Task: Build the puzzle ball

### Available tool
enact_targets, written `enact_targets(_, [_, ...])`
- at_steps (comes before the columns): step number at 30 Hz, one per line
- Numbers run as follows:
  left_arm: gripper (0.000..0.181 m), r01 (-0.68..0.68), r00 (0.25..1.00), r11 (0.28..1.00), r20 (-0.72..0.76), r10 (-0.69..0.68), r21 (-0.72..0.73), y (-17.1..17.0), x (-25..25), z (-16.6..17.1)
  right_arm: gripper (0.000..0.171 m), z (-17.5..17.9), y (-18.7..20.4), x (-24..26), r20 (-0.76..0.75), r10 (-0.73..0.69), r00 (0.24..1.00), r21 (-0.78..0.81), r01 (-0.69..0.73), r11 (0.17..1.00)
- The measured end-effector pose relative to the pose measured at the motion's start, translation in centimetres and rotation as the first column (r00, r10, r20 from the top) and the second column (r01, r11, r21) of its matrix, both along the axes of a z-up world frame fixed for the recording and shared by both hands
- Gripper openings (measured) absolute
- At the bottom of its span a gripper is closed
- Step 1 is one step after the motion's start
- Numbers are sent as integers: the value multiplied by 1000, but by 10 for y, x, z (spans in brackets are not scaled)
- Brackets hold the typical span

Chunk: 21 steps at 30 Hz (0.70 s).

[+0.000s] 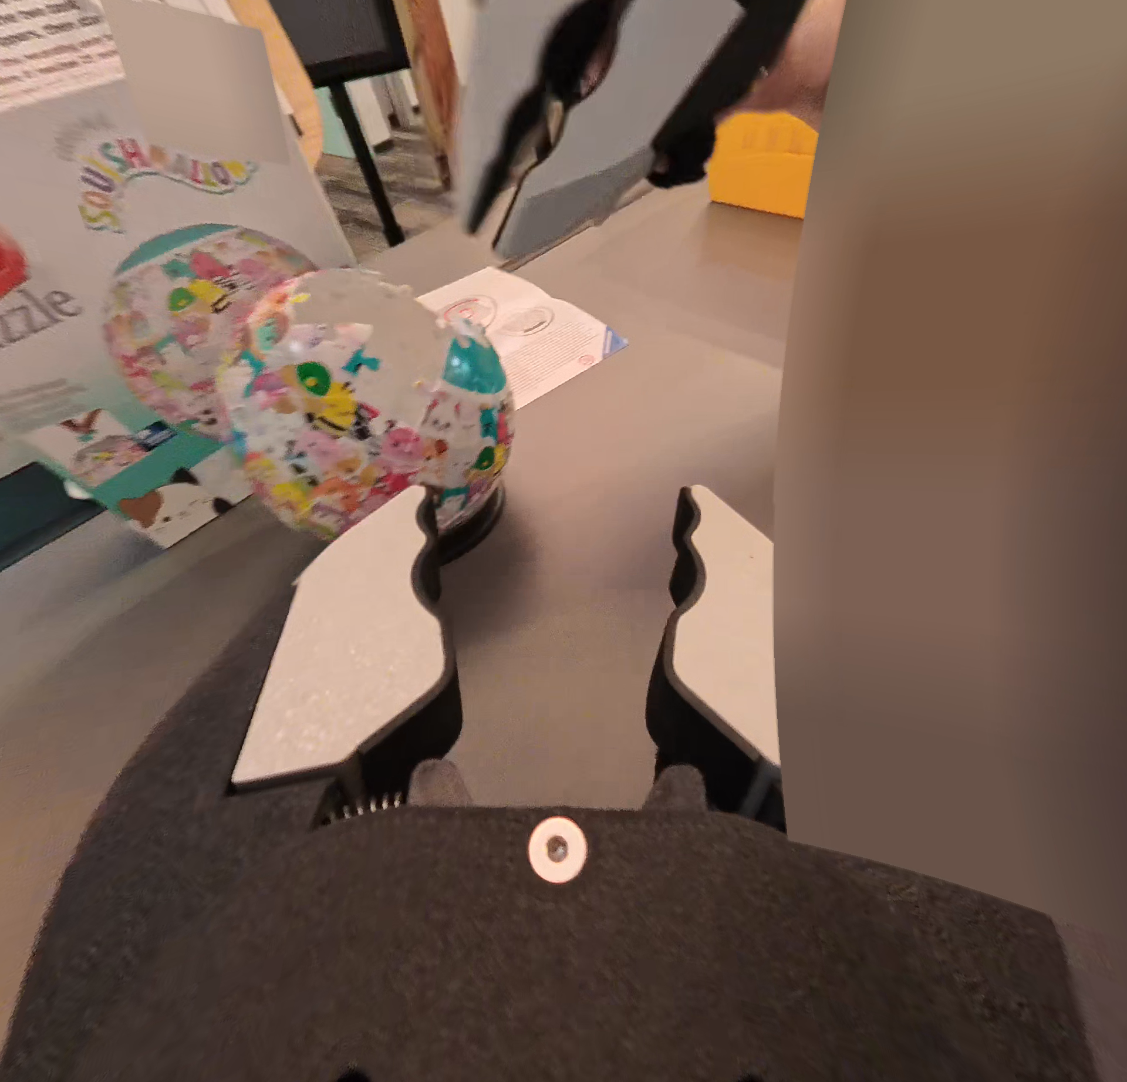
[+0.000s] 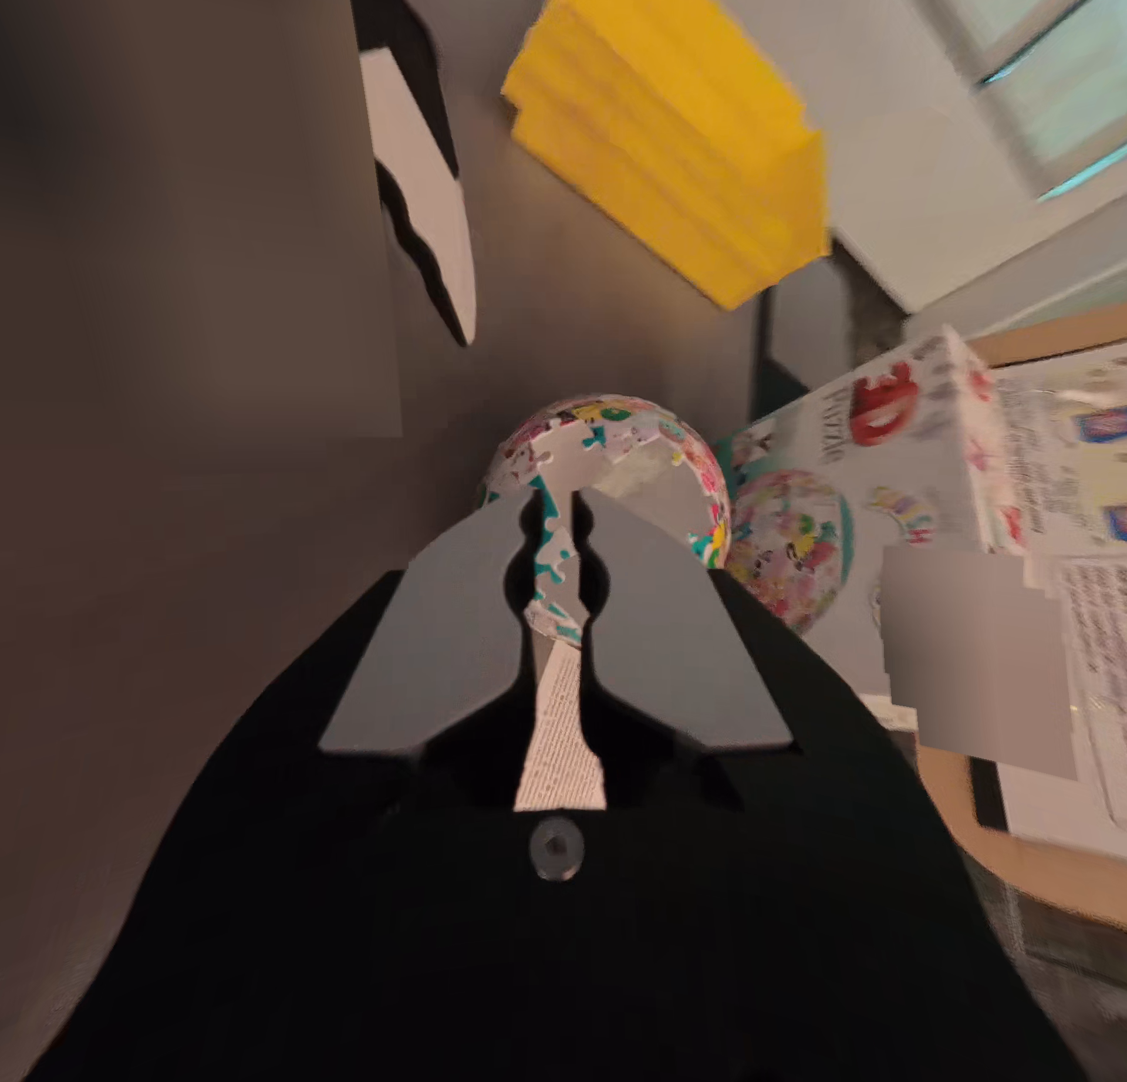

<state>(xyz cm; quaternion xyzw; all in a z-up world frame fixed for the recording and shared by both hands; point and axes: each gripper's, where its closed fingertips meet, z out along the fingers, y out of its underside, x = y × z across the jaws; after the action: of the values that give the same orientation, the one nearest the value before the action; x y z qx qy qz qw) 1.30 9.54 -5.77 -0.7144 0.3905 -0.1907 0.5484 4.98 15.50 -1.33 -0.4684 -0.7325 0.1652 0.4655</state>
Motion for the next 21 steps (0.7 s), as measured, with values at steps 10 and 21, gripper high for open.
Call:
enact_targets(10, [73,28,995,997,-98,-35,-71,33,-48,-1,1,-58,-9,1,-141,-323,936,-21,323,946])
enact_targets(21, [77,66,985,995,-154,-77,-77,52,-51,3,1,-62,5,3,-213,-400,891,174,438,882])
